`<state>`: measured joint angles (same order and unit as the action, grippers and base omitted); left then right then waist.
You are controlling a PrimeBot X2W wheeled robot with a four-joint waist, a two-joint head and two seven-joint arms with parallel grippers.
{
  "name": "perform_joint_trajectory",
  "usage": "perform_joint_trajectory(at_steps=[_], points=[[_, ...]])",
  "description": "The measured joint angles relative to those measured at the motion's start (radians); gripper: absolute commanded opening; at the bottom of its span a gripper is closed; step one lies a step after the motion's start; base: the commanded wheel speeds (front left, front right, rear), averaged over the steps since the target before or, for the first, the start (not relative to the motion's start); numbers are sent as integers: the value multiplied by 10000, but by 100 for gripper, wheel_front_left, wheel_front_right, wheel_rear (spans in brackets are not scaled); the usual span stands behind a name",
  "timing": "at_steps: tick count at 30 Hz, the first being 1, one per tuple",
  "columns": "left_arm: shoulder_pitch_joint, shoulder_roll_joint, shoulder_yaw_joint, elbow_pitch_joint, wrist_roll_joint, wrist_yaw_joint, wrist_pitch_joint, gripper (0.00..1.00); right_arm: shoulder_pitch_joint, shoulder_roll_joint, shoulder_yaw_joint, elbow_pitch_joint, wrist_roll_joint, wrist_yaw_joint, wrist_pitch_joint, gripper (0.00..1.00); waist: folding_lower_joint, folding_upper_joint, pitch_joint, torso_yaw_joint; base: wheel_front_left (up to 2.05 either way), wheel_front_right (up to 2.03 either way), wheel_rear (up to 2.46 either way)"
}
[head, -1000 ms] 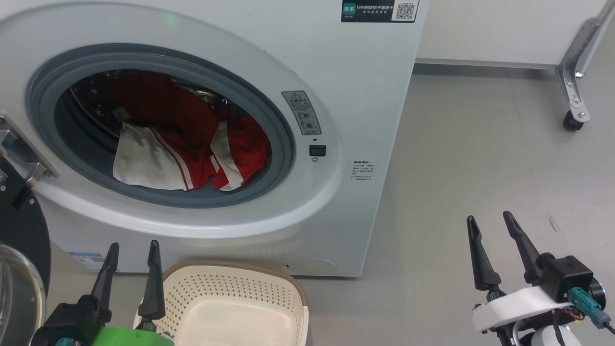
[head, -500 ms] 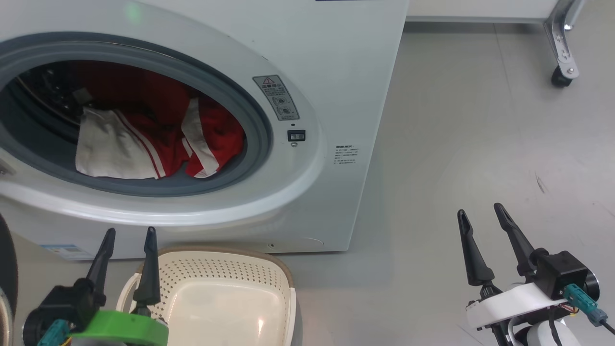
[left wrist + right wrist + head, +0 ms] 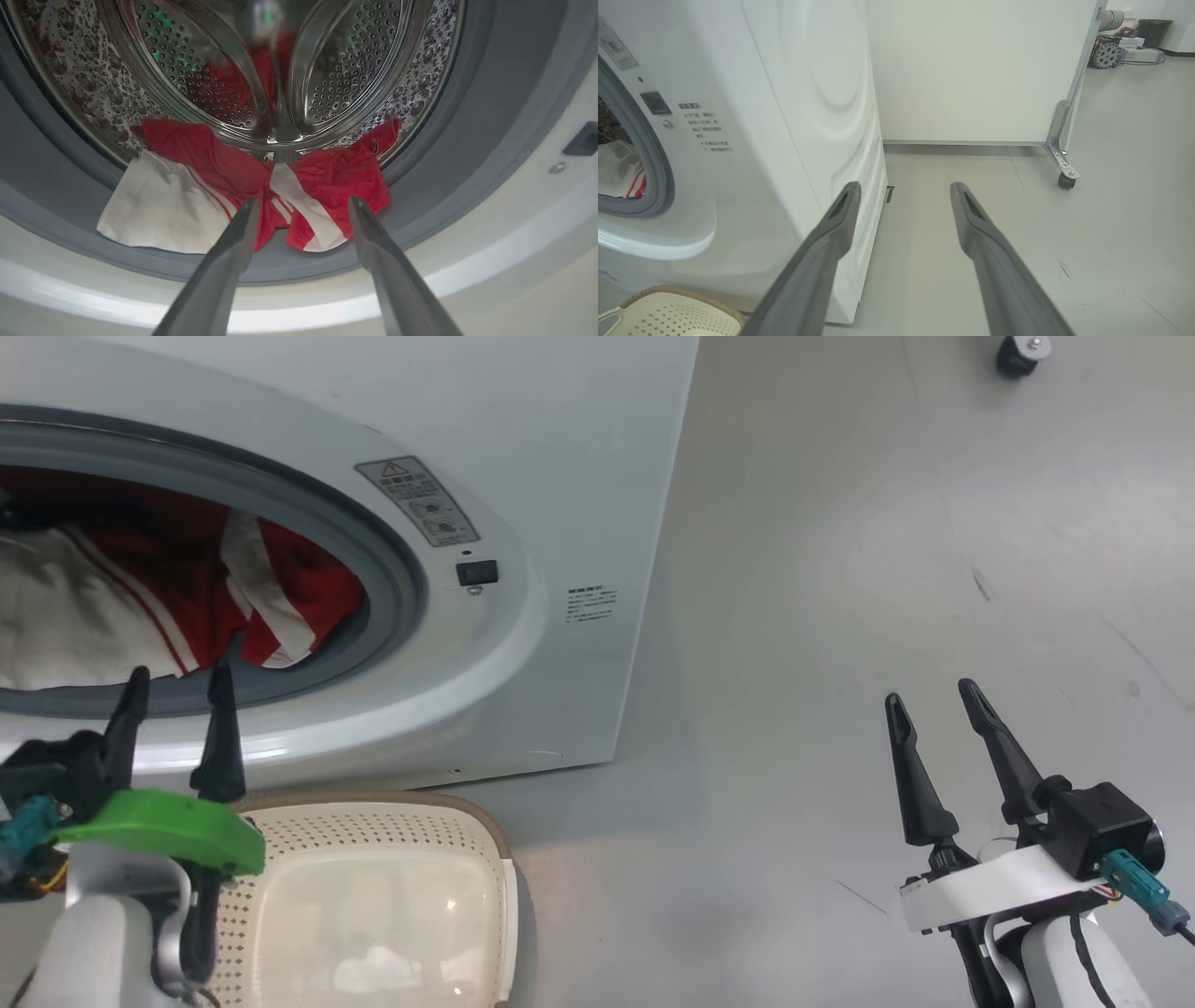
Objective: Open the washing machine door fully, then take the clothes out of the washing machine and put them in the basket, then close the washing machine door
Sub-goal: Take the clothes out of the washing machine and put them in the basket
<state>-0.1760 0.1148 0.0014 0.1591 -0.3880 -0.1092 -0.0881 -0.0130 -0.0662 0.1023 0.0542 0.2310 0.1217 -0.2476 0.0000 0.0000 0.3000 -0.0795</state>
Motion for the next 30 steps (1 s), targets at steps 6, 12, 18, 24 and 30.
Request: perform_joint_trajectory(at_steps=[6, 12, 18, 24, 30], points=[[-1328, 270, 349, 617, -353, 123, 1014, 100, -273, 21, -4, -10, 151, 2, -2, 100, 0, 0, 593, -703, 0, 0, 0], [-2323, 407, 537, 1340, -754, 322, 1896, 100, -481, 48, -8, -6, 228, 2, -2, 100, 1, 0, 1030, -1262, 0, 0, 0], [-3041, 560, 497, 2044, -844, 357, 2579, 100, -626, 65, -100, -2, 259, 2, -2, 100, 1, 0, 1361, -1630, 0, 0, 0], [-3345, 734, 449, 2690, -709, 606, 3028, 100, -626, 96, -111, 12, 299, 2, -2, 100, 1, 0, 1485, -1751, 0, 0, 0], [-3714, 882, 420, 3202, -608, 721, 3216, 100, -662, 107, -92, 33, 314, 2, -2, 100, 0, 0, 1507, -1768, 0, 0, 0]])
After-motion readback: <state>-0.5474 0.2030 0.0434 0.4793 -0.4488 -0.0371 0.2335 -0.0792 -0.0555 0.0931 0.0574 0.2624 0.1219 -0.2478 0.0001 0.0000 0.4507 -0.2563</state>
